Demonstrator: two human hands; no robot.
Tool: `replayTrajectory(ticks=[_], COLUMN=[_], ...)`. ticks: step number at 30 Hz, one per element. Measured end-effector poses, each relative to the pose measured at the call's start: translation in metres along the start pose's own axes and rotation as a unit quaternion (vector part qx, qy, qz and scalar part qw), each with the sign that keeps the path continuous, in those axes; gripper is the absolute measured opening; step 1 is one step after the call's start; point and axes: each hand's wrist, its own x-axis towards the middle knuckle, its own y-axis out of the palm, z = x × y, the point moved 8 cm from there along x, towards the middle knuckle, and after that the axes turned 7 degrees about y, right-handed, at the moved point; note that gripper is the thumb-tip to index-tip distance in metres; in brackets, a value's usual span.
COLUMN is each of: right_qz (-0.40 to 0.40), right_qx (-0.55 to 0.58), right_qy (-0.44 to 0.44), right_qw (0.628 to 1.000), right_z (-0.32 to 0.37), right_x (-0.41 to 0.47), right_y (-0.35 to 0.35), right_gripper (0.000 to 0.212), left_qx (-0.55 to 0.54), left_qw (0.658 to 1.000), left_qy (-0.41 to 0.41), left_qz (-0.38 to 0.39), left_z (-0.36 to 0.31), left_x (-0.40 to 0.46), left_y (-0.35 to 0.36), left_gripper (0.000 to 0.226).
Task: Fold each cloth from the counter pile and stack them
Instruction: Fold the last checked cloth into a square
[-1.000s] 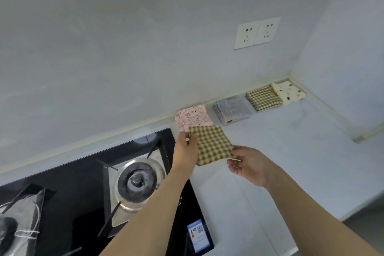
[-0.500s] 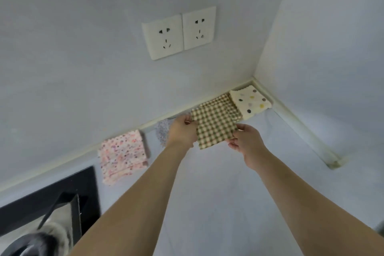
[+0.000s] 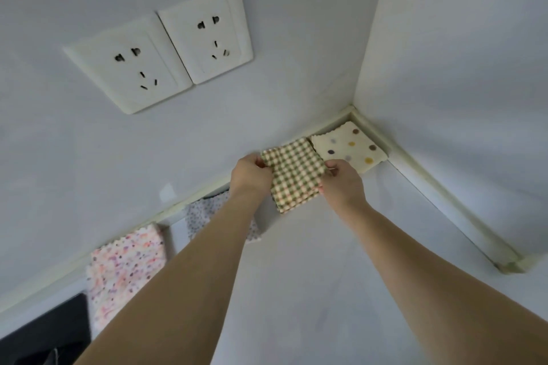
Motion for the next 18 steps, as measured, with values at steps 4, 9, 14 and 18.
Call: replayTrajectory(ticks=[4, 9, 14, 18], right_qz=[-0.031, -0.081, -0.088, -0.078], right_qx=[-0.092, -0.180, -0.225, -0.250], right_qy=[-0.020, -0.081, -0.198, -0.250], right_qw=[0.995, 0.977, 0.950, 0.932], right_z=[-0.001, 0.012, 0.049, 0.059], right_x=[-0.002, -0.029, -0.081, -0.129], right_y=[-0.006, -0.016, -0.008, 0.004], right_gripper=[0.019, 0.042, 0.042, 0.040], left_qx=[0.040, 0.084, 0.175, 0.227], left_qw=[0.997, 0.995, 0.959, 0.924], left_qy=[-0.053, 0.046, 0.213, 0.296], left_qz=[0.040, -0.038, -0.063, -0.087], left_z=[0.005, -0.013, -0.028, -0.009], left_x=[-0.005, -0.036, -0.087, -0.128], left_y=[0.002, -0.019, -0.041, -0.069], left_gripper=[0.016, 0.022, 0.026, 0.033])
